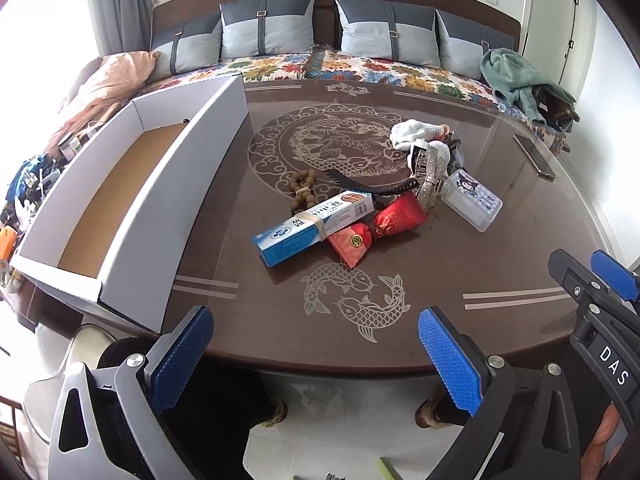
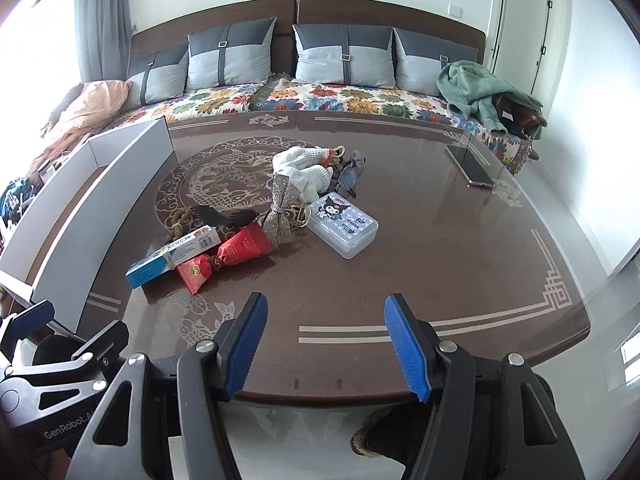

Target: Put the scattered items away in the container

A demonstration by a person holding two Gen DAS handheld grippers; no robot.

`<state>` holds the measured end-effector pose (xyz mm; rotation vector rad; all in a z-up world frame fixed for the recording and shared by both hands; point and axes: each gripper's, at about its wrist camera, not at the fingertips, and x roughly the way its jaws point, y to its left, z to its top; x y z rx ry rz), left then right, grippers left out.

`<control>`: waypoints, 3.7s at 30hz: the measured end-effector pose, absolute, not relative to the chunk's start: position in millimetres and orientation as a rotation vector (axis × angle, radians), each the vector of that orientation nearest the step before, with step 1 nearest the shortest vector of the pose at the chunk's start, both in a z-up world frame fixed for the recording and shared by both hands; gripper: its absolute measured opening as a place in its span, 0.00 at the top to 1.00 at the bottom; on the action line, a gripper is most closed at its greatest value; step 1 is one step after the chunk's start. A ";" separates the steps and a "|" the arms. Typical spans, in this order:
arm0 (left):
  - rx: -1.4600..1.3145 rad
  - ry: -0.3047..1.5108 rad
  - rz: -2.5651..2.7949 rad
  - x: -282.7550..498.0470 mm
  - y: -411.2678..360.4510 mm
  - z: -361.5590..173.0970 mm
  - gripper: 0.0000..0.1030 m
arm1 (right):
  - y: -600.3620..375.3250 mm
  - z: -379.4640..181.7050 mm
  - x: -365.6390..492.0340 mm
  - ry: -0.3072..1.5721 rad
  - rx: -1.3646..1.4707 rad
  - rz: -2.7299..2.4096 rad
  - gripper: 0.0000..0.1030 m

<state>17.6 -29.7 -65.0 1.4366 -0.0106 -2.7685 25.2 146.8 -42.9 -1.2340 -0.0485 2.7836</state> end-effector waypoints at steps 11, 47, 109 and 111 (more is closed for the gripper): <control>1.453 0.039 -2.767 20.8 -38.2 -48.9 0.00 | 135.6 -29.6 30.3 -0.101 -1.204 2.825 0.40; 1.542 0.014 -2.707 20.4 -38.7 -69.2 0.00 | 134.8 -35.9 29.7 -0.132 -1.244 2.781 0.40; 1.508 0.077 -2.729 11.4 -73.8 -135.7 0.00 | 158.8 -194.6 -143.6 1.254 -1.926 2.473 0.41; 1.520 0.112 -2.725 10.5 -78.3 -137.1 0.00 | 154.1 -195.5 -150.6 1.273 -1.912 2.459 0.42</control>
